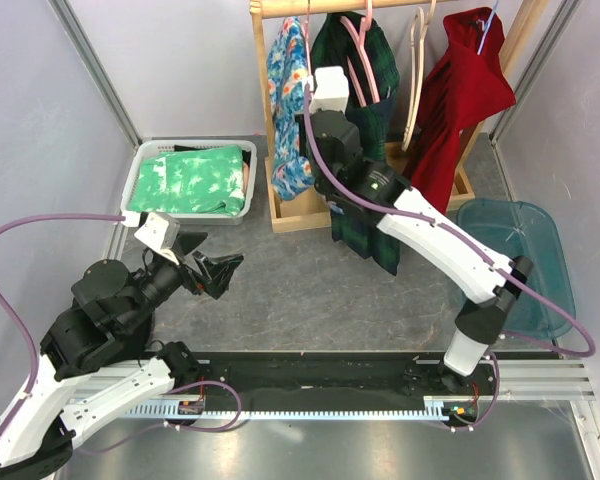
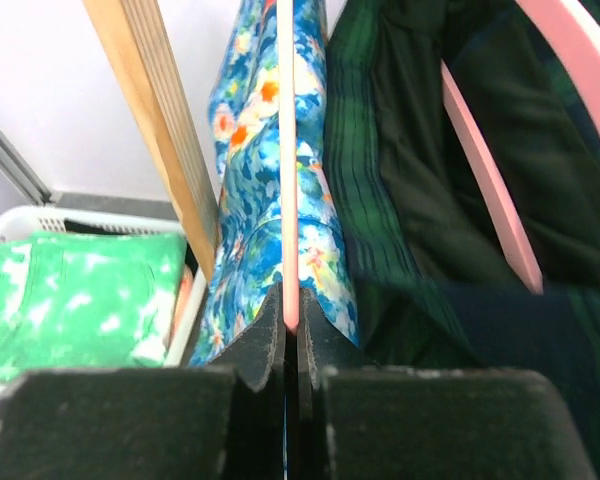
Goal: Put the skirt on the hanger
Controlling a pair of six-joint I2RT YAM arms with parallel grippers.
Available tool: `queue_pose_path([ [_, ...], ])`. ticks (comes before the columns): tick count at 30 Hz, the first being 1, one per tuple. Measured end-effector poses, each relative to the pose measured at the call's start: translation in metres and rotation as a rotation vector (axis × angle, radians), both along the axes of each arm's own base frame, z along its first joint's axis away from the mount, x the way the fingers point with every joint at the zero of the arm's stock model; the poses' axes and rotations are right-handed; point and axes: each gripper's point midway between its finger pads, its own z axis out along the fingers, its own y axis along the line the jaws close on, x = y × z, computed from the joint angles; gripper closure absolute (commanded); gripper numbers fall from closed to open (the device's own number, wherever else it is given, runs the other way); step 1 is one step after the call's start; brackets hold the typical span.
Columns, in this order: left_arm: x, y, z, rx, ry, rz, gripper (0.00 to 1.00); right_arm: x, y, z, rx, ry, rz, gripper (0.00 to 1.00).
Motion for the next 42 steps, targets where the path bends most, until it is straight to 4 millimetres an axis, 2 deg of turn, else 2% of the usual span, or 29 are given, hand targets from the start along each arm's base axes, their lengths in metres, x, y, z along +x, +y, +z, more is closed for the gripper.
queue_pose_path([
  [4, 0.001, 0.0, -0.001, -0.005, 0.006, 0.007, 0.02, 0.024, 0.009, -0.004, 0.002, 0.002, 0.007, 1.0],
  [10, 0.003, 0.002, -0.004, -0.013, 0.02, 0.025, 0.02, 0.052, 0.019, -0.053, -0.059, 0.093, 0.037, 1.0],
  [13, 0.004, 0.003, -0.004, -0.018, 0.025, 0.037, 0.02, 0.06, 0.022, -0.061, -0.053, 0.106, 0.048, 1.0],
  [14, 0.004, 0.003, -0.004, -0.02, 0.028, 0.04, 0.01, 0.06, 0.021, -0.061, -0.048, 0.107, 0.05, 0.94],
  [15, 0.004, 0.003, -0.005, -0.021, 0.031, 0.043, 0.01, 0.059, 0.021, -0.059, -0.04, 0.106, 0.054, 0.8],
  [16, 0.005, 0.004, -0.006, -0.022, 0.033, 0.049, 0.01, 0.058, 0.022, -0.059, -0.034, 0.107, 0.059, 0.52],
  [19, 0.008, 0.007, -0.008, -0.025, 0.043, 0.081, 0.0, 0.052, 0.019, -0.054, -0.008, 0.105, 0.066, 0.21],
  [22, 0.013, 0.013, -0.012, -0.029, 0.062, 0.13, 0.0, 0.038, 0.009, -0.043, 0.012, 0.098, 0.08, 0.02],
  [25, 0.018, 0.017, -0.017, -0.025, 0.089, 0.175, 0.01, 0.019, -0.008, -0.023, 0.045, 0.074, 0.097, 0.02],
  [28, 0.022, 0.018, -0.023, -0.025, 0.119, 0.21, 0.01, -0.011, -0.033, -0.001, 0.093, 0.048, 0.121, 0.02],
  [31, 0.024, 0.018, -0.031, -0.027, 0.153, 0.235, 0.0, -0.046, -0.063, 0.002, 0.133, 0.044, 0.143, 0.02],
  [33, 0.026, 0.016, -0.04, -0.027, 0.182, 0.246, 0.0, -0.071, -0.085, -0.015, 0.147, 0.068, 0.15, 0.02],
  [35, 0.026, 0.014, -0.053, -0.018, 0.219, 0.254, 0.0, -0.093, -0.105, -0.04, 0.152, 0.103, 0.148, 0.02],
  [42, 0.027, 0.009, -0.088, -0.016, 0.322, 0.278, 0.0, -0.149, -0.158, -0.131, 0.154, 0.243, 0.112, 0.02],
])
